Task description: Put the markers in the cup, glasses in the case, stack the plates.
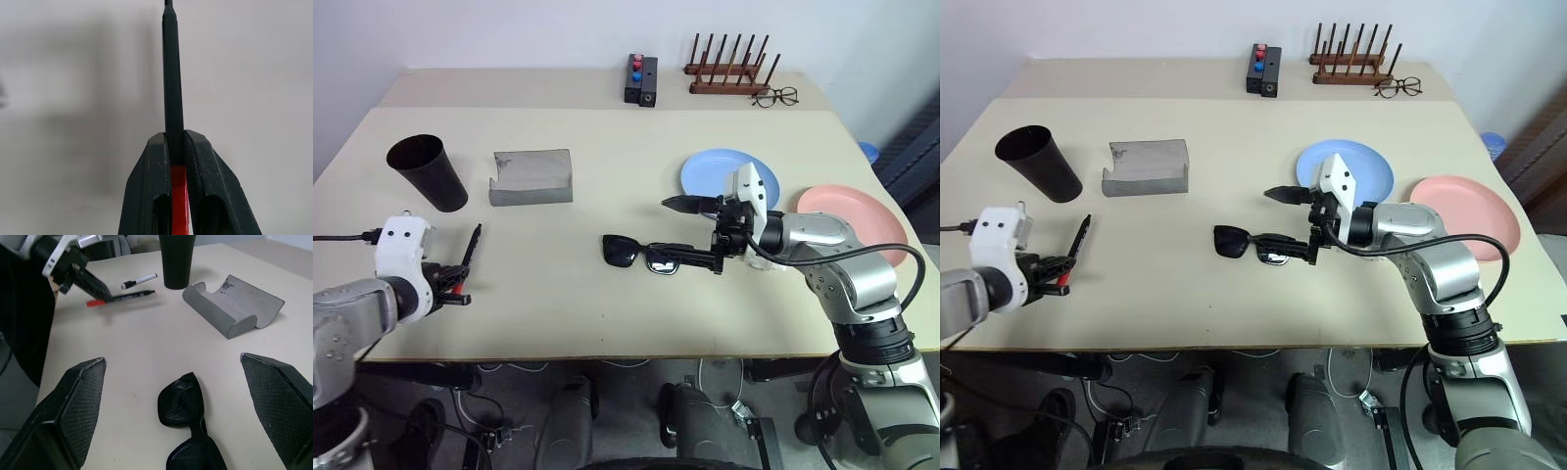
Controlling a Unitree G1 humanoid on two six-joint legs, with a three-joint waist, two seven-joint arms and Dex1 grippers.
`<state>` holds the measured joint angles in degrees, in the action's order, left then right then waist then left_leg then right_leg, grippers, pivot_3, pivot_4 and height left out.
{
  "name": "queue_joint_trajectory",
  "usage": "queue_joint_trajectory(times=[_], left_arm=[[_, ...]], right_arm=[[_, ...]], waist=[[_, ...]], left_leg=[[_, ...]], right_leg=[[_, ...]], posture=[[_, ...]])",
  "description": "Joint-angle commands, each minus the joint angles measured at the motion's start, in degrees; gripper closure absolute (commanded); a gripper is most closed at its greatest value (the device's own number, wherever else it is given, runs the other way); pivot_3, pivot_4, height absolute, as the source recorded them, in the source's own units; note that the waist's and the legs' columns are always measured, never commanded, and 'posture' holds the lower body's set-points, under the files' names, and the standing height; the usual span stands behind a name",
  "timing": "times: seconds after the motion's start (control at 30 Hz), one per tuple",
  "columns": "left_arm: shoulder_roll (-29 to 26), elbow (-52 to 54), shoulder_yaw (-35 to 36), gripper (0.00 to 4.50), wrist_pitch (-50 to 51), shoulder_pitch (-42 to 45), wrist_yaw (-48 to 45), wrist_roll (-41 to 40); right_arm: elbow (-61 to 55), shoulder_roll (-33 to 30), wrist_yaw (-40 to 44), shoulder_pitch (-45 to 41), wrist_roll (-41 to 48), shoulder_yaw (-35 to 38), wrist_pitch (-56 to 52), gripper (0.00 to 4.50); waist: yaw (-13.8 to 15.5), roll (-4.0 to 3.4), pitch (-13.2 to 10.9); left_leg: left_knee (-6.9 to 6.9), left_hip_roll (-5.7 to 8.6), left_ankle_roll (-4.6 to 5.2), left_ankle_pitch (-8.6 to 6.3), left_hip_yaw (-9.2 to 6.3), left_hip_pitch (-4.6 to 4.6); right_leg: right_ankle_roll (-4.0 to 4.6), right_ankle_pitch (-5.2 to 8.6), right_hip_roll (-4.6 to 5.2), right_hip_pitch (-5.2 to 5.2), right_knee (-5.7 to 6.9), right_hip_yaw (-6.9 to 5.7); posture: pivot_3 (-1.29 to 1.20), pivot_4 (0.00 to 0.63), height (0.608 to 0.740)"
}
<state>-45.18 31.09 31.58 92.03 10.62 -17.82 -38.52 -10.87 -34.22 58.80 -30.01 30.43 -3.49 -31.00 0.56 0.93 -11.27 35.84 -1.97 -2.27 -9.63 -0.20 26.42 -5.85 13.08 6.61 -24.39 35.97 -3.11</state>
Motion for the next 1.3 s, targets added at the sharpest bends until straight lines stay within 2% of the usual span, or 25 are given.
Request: queue_joint_trajectory(times=[0.03,0.13,0.23,0.37,0.5,0.7,0.87,1.0,1.13,1.3], left_arm=[[-7.14,-1.74,1.0,4.47,0.47,-1.5,0.47,-7.55],[-10.2,-3.8,1.43,4.47,0.47,-3.64,2.1,-13.11],[-10.7,-4.47,1.81,4.47,0.47,-4.92,4.7,-16.98],[-12.27,-5.59,1.06,2.85,0.47,-4.3,7.51,-19.69],[-15.4,-9.14,-1.03,0.91,0.47,-1.64,8.09,-22.04],[-19.81,-17.53,-9.28,0.91,0.47,7.5,5.0,-22.47],[-24.19,-28.18,-21.66,0.91,0.47,17.17,-2.56,-23.22],[-26.83,-31.8,-30.57,0.91,-0.28,23.78,-9.45,-16.42],[-29.45,-35.02,-43.22,0.91,-4.29,29.2,-19.87,-9.7],[-27.05,-38.94,-51.39,0.91,-8.11,33.65,-27.22,-2.45]], right_arm=[[-0.79,0.52,-0.11,-0.72,0.05,0.53,1.17,0.0],[-0.88,0.41,-0.11,-0.55,-0.08,0.65,1.29,0.0],[-1.1,0.25,-0.15,-0.31,-0.14,0.87,1.28,0.0],[-1.26,0.15,-0.32,-0.09,-0.28,0.97,1.34,0.0],[-1.11,0.22,-0.41,-0.22,-0.35,0.89,1.4,0.0],[0.24,0.49,-0.13,-0.86,-1.05,0.48,2.18,0.0],[0.93,1.06,-0.26,-1.4,-1.24,0.18,2.67,0.0],[0.56,0.74,-0.13,-1.01,-1.09,0.47,2.54,0.0],[0.0,0.86,-0.8,-0.59,-1.27,0.73,2.46,0.0],[-1.15,0.98,-1.69,0.0,-0.97,0.84,2.08,0.0]], waist=[[-0.02,-0.01,0.0],[0.01,-0.04,-0.01],[0.03,-0.04,-0.01],[0.05,-0.04,-0.01],[0.09,-0.04,-0.01],[0.12,-0.04,-0.01],[0.02,-0.04,-0.02],[-0.01,-0.03,-0.02],[0.0,-0.03,-0.02],[0.07,-0.03,-0.03]], left_leg=[[-0.03,0.0,-0.07,-0.04,0.02,0.0],[-0.11,0.01,-0.11,-0.07,0.04,-0.01],[-0.2,0.01,-0.12,-0.07,0.07,0.0],[-0.24,0.01,-0.12,-0.07,0.07,0.0],[-0.25,0.01,-0.13,-0.07,0.08,-0.01],[-0.34,0.02,-0.13,-0.07,0.14,-0.01],[-0.42,0.03,-0.13,-0.05,0.17,0.0],[-0.64,0.03,0.0,0.05,0.2,-0.01],[-0.66,0.02,-0.02,0.07,0.21,0.01],[-0.65,0.02,-0.02,0.07,0.24,0.01]], right_leg=[[0.0,0.0,0.01,-0.01,-0.02,0.0],[0.01,0.0,0.05,-0.07,-0.05,0.0],[0.01,-0.01,0.07,-0.1,-0.12,0.0],[0.01,-0.01,0.06,-0.08,-0.14,0.0],[0.01,-0.01,0.06,-0.1,-0.16,-0.01],[0.01,-0.02,0.06,-0.08,-0.27,0.0],[0.0,-0.02,0.03,-0.07,-0.3,-0.01],[-0.01,-0.02,0.01,-0.11,-0.4,0.0],[-0.02,-0.02,-0.03,-0.13,-0.42,0.0],[-0.01,-0.02,-0.02,-0.13,-0.42,0.01]], posture=[[0.0,0.15,0.74],[0.0,0.15,0.74],[0.0,0.15,0.74],[0.0,0.15,0.74],[0.0,0.15,0.74],[0.0,0.15,0.74],[0.0,0.15,0.74],[0.0,0.15,0.74],[0.0,0.15,0.74],[0.0,0.15,0.74]])
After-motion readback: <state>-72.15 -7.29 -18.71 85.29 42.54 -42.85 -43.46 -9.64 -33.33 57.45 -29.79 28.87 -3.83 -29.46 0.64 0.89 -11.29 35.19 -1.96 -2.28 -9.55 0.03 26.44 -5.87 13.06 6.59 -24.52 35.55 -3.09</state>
